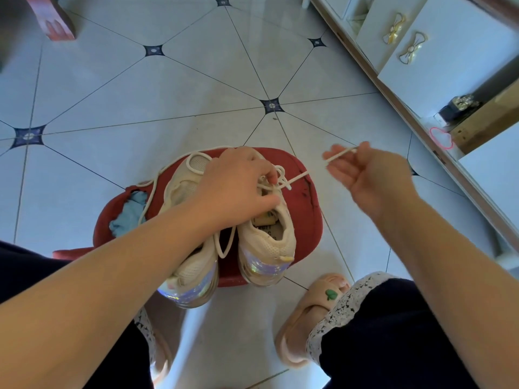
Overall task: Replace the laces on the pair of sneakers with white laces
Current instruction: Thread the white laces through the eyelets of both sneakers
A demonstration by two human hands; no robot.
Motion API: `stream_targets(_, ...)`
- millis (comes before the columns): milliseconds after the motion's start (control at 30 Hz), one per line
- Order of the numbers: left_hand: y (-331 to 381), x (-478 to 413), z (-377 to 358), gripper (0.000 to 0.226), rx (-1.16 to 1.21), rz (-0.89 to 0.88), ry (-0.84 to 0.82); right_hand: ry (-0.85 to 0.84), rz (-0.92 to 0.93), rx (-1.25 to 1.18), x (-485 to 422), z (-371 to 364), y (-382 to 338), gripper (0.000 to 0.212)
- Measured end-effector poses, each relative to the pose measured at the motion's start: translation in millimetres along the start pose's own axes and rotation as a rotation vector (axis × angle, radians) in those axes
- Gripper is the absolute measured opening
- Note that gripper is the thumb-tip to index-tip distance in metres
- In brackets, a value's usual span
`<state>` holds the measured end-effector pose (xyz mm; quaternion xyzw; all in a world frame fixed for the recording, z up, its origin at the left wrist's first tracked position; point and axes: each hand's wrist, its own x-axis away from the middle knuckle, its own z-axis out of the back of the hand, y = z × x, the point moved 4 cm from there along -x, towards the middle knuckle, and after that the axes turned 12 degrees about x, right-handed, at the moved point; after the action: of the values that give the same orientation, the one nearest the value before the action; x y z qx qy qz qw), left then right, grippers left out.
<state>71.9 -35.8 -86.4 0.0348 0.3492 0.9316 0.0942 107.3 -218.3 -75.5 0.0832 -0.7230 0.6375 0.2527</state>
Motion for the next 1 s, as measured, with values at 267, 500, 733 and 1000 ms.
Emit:
stream_targets(267, 0, 3, 0, 0.034, -0.016, -0.011, 0.046, -0.167, 0.244, 0.880, 3, -6, -7, 0.016)
stream_targets(500, -3, 3, 0, 0.042, -0.064, -0.016, 0.021, -0.343, 0.614, 1.388, 16, -35, 18, 0.015)
stream_targets(733, -7, 2, -1, 0.040, -0.105, 0.000, -0.022, 0.071, 0.501, 0.975, 4, 9, -36, 0.022)
stream_targets(1000, -6, 5, 2, 0.036, -0.080, 0.028, -0.046, 0.118, 0.454, 0.810, 9, 12, -49, 0.024)
